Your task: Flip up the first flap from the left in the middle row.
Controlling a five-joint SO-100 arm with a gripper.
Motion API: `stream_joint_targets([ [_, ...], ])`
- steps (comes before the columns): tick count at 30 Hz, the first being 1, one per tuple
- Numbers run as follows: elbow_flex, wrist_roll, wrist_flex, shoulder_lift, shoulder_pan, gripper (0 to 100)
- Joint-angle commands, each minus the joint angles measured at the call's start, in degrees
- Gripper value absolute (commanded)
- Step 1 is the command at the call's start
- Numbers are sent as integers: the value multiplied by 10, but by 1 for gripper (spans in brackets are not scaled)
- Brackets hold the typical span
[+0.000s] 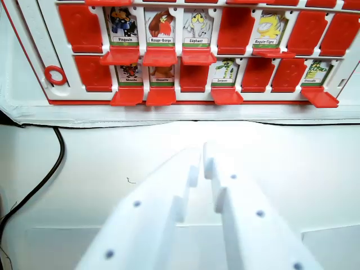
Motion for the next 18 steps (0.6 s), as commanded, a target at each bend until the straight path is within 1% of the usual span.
stream_joint_targets([
  [1, -93, -12, 18, 39, 9, 0],
  [5, -92, -22, 36, 44, 6, 0],
  [8, -96, -35, 24, 43, 4, 0],
  [10, -110, -25, 18, 36, 3, 0],
  [13, -126, -20, 18, 26, -2, 0],
  [18, -129, -10, 9, 21, -6, 0],
])
